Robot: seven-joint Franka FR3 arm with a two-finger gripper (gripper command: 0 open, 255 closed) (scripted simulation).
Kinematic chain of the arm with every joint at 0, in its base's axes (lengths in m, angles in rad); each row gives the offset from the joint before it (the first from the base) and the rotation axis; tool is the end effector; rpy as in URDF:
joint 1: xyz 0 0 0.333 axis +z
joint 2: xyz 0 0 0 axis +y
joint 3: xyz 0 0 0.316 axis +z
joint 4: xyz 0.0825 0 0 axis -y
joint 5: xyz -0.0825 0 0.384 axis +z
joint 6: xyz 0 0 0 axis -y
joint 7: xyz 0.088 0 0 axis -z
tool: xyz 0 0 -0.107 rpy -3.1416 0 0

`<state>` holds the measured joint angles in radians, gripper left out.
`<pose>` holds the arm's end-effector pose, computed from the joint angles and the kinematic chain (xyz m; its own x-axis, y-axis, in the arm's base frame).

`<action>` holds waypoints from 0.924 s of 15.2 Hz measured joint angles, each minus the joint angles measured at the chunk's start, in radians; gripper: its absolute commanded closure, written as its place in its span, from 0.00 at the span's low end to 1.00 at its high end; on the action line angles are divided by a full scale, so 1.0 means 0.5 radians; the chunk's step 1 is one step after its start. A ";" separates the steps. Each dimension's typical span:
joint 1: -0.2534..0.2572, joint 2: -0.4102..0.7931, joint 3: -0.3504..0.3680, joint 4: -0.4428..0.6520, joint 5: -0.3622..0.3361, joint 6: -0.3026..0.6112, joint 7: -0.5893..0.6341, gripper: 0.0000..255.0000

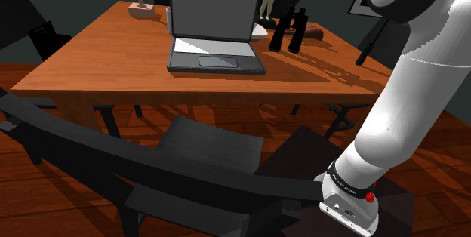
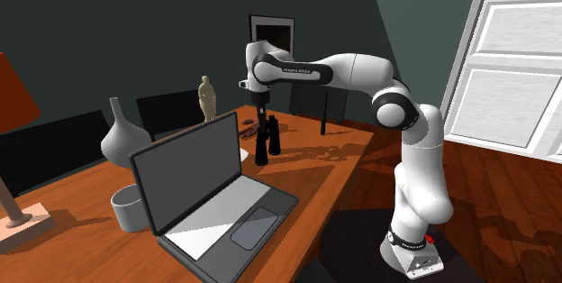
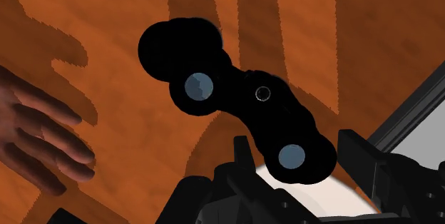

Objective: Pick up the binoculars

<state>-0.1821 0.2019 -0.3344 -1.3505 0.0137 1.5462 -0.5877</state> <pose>0.5429 -0.2808 0.6140 0.9967 0.0774 -0.0250 0.0784 -0.9959 0.0460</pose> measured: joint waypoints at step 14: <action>-0.035 0.113 -0.008 0.370 0.038 -0.264 -0.023 1.00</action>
<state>-0.1995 0.2586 -0.3382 -1.1654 0.0325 1.4143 -0.5993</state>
